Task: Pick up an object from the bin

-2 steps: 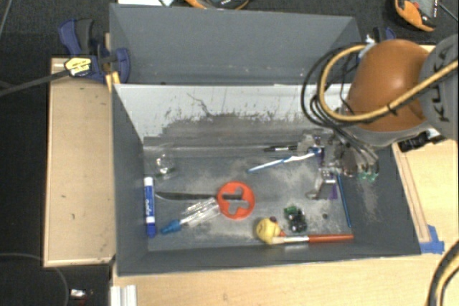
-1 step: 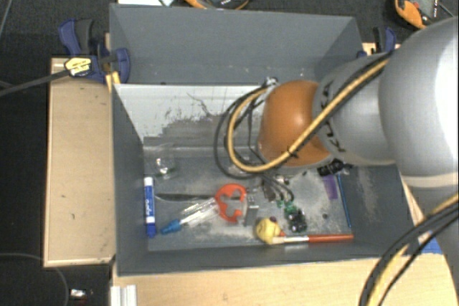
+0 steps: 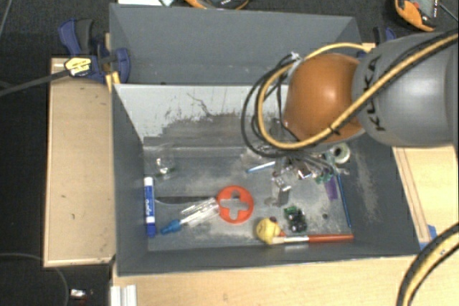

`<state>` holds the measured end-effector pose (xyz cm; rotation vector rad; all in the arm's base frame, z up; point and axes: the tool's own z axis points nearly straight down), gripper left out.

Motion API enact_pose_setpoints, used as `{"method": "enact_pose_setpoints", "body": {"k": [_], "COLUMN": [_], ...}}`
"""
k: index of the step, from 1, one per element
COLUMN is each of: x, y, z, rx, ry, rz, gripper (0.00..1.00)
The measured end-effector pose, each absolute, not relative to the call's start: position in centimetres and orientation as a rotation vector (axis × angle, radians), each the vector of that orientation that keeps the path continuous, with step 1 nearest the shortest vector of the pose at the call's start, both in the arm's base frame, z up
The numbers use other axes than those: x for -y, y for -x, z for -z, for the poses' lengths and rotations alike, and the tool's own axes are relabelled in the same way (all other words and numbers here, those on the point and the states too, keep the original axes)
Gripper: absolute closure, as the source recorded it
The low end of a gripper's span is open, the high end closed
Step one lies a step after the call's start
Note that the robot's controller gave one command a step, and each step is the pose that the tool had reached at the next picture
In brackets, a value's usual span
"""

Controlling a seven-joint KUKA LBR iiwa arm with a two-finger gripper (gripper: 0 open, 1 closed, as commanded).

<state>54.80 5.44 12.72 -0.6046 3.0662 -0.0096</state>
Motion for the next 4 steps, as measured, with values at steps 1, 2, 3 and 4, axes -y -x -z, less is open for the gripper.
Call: {"method": "enact_pose_setpoints", "body": {"k": [1,2,3,4], "x": [-14.2,-13.6,-14.2,-14.2], "y": [-52.5,-53.2,-51.0,-51.0], "z": [-10.0,-7.1,-7.0,-7.0], "rx": [-3.138,-3.08,-3.129,-3.128], "ry": [0.066,0.535,0.276,0.276], "rz": [-0.006,0.009,-0.003,-0.003], "gripper": [0.0,0.0,1.0,1.0]}}
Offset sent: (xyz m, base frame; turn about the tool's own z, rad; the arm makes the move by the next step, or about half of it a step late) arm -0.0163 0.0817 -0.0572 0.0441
